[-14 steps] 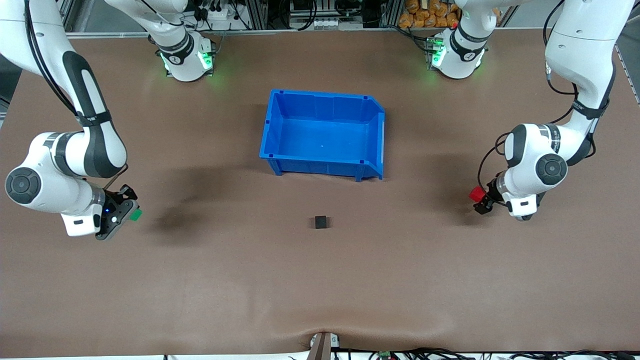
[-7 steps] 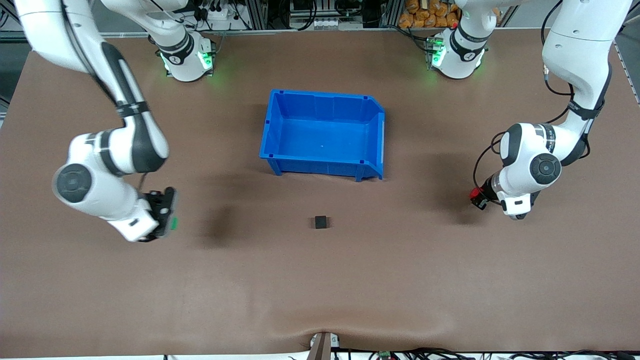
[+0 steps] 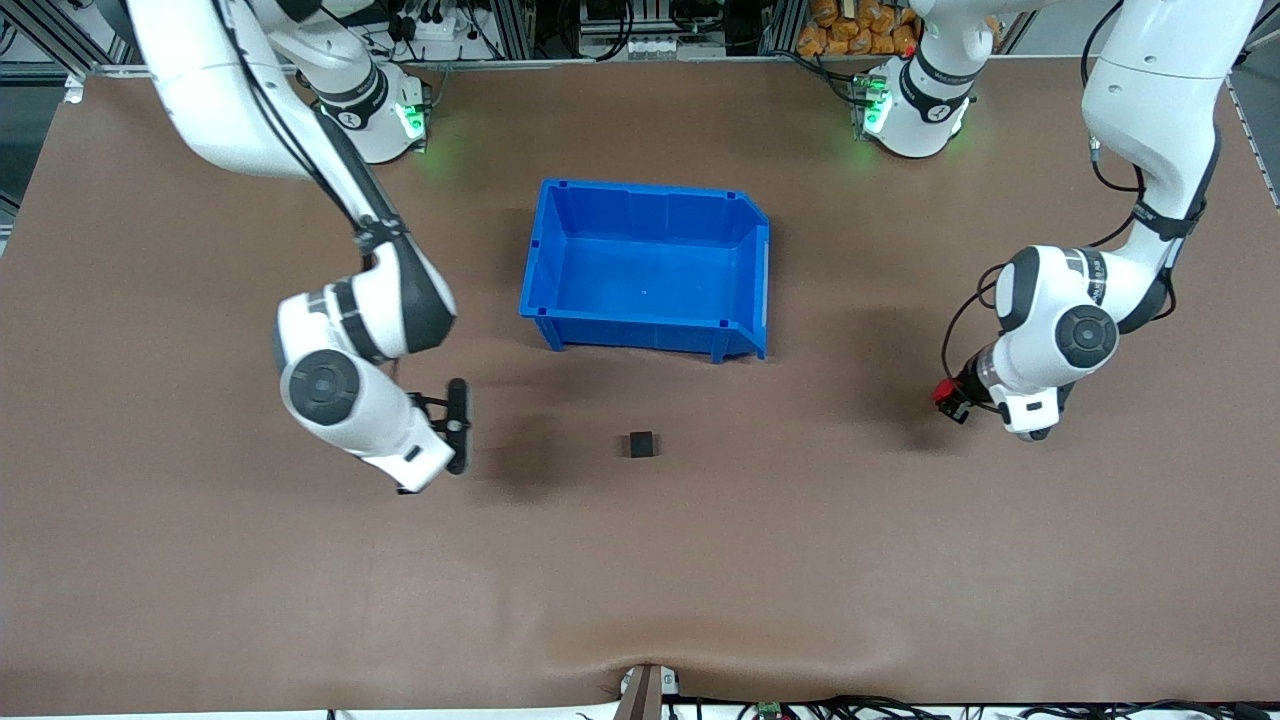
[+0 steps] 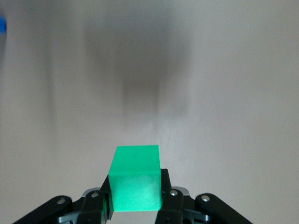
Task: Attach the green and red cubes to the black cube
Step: 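Lift the green cube with the right gripper while the left gripper lifts red, then press the green cube against the black cube with the right gripper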
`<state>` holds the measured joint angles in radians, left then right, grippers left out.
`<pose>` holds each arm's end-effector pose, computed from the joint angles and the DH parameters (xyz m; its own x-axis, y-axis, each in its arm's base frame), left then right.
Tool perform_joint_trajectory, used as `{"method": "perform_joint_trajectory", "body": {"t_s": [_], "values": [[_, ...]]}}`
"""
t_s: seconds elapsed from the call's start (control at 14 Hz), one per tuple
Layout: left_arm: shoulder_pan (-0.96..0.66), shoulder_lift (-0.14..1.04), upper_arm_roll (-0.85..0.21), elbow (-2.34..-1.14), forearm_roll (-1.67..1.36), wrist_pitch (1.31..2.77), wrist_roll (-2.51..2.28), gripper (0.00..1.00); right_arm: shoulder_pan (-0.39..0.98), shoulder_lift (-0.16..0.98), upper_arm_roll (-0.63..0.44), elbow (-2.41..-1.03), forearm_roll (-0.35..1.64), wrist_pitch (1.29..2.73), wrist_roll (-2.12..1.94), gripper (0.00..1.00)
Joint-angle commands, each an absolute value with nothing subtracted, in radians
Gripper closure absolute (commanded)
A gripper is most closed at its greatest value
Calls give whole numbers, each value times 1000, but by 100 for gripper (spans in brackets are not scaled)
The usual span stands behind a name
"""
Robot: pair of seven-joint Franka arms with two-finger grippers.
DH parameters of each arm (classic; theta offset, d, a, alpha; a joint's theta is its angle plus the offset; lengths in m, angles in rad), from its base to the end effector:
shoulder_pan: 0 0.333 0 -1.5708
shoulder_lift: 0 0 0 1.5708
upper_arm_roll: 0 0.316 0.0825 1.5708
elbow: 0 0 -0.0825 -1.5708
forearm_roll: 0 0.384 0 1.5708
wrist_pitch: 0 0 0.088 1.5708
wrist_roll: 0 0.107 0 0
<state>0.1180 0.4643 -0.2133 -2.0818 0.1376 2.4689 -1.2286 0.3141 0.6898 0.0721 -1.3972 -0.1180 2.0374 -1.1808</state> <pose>0.5772 -0.0554 0.1994 0.5036 0.8632 -0.0360 0.8616 -0.5049 -0.0527 0.6752 0.2564 0.2962 -0.0372 0.9968 -0.0710 0.9991 0.0356 -0.0233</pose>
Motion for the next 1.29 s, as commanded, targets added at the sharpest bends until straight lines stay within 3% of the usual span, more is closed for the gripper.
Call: {"method": "perform_joint_trajectory", "body": {"t_s": [0.0,0.21,0.43,0.93,1.21], "values": [[77,486,-311,-1958,123,2406,-1475,100,421,771,58,-1267,-144,1976,-1039,100],[-30,604,-316,-1707,121,2277,-1662,100,497,880,58,-1068,-144,1844,-977,100],[-109,731,-316,-1476,120,2203,-1842,100,543,936,45,-1026,-146,1839,-893,100],[-230,928,-304,-1204,66,2206,-2005,100,618,1038,2,-977,-144,1974,-871,100],[-256,940,-302,-1193,22,2201,-2057,100,652,1063,3,-977,-144,2009,-751,100]]}}
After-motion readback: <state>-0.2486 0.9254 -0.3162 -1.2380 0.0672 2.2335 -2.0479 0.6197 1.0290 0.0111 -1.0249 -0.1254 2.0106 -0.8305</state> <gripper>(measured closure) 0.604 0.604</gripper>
